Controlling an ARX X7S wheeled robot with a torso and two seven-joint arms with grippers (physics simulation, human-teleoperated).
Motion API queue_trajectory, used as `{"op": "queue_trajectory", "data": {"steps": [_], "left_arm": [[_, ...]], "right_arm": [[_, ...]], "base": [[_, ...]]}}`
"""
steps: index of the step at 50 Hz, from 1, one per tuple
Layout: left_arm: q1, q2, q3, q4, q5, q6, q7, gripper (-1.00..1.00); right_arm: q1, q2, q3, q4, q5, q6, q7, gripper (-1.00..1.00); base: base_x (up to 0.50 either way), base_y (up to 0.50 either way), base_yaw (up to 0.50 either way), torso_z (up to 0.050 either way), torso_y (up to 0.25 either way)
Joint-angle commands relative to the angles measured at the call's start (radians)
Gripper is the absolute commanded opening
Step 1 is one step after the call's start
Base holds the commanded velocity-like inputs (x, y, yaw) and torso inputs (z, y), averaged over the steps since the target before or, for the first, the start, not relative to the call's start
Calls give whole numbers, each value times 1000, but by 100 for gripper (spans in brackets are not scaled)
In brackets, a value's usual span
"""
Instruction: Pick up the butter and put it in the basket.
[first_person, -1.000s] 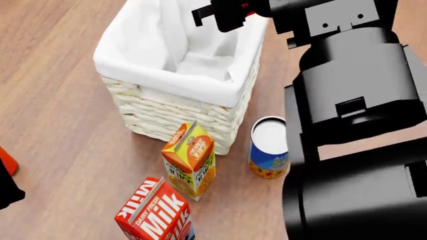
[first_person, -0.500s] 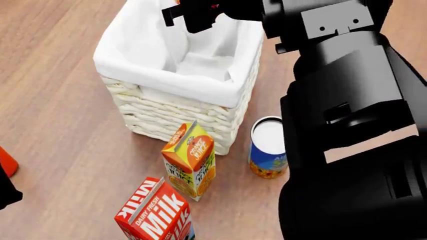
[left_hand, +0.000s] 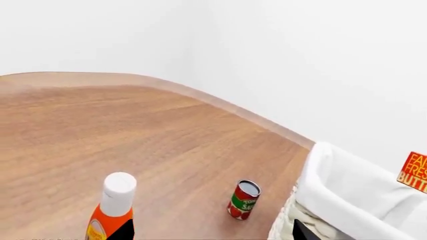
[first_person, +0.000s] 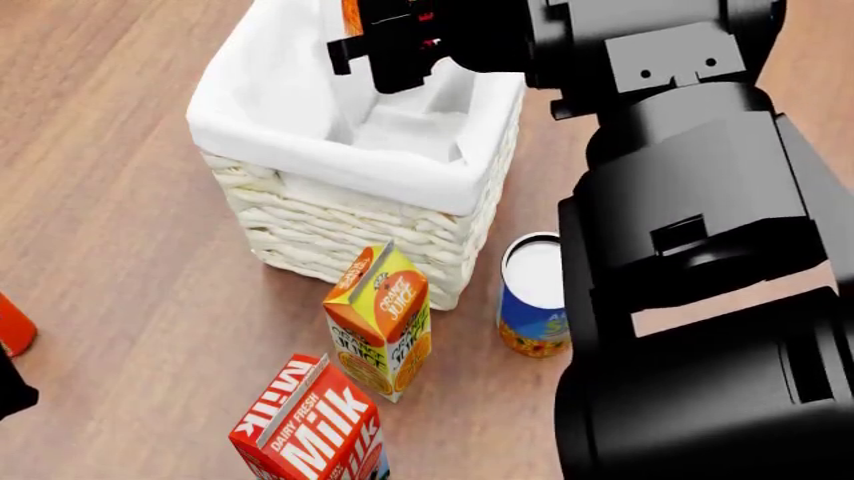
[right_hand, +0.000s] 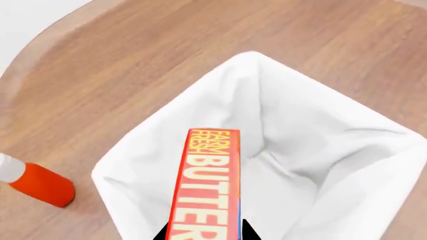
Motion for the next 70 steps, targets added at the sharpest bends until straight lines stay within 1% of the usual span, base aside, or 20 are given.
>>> {"op": "queue_trajectory", "data": {"steps": [1, 5, 15, 22, 31, 40, 45, 49, 70], "left_arm": [[17, -7, 0, 38, -11, -14, -26, 100], [21, -10, -2, 48, -15, -15, -32, 100], [29, -17, -9, 71, -30, -23, -50, 100], [36, -24, -15, 88, -42, -28, -62, 100], [37, -31, -22, 96, -55, -30, -71, 100], [34, -31, -20, 95, -57, -30, -73, 100], [31, -30, -17, 88, -55, -27, -70, 100], [31, -33, -18, 91, -60, -27, -72, 100], [36, -39, -19, 102, -70, -24, -80, 100]], "right_arm": [[16, -3, 96, 0, -61, 45, -22, -100], [9, -3, 141, 0, -103, 51, -22, -100], [-13, -3, 171, 0, -158, 68, -25, -100], [-19, -3, 165, 0, -160, 80, -33, -100], [-14, -3, 132, 0, -114, 70, -20, -100], [-14, -3, 127, 0, -111, 51, -27, -100], [-17, -3, 94, 0, -84, 50, -34, -100], [-21, -3, 128, 0, -109, 56, -18, -100], [-36, -3, 135, 0, -143, 70, -35, -100]], "base": [[0, 0, 0, 0, 0], [0, 0, 0, 0, 0], [0, 0, 0, 0, 2], [0, 0, 0, 1, 0], [0, 0, 0, 0, 2], [0, 0, 0, 0, 1], [0, 0, 0, 2, 0], [0, 0, 0, 0, 3], [0, 0, 0, 0, 1]]}}
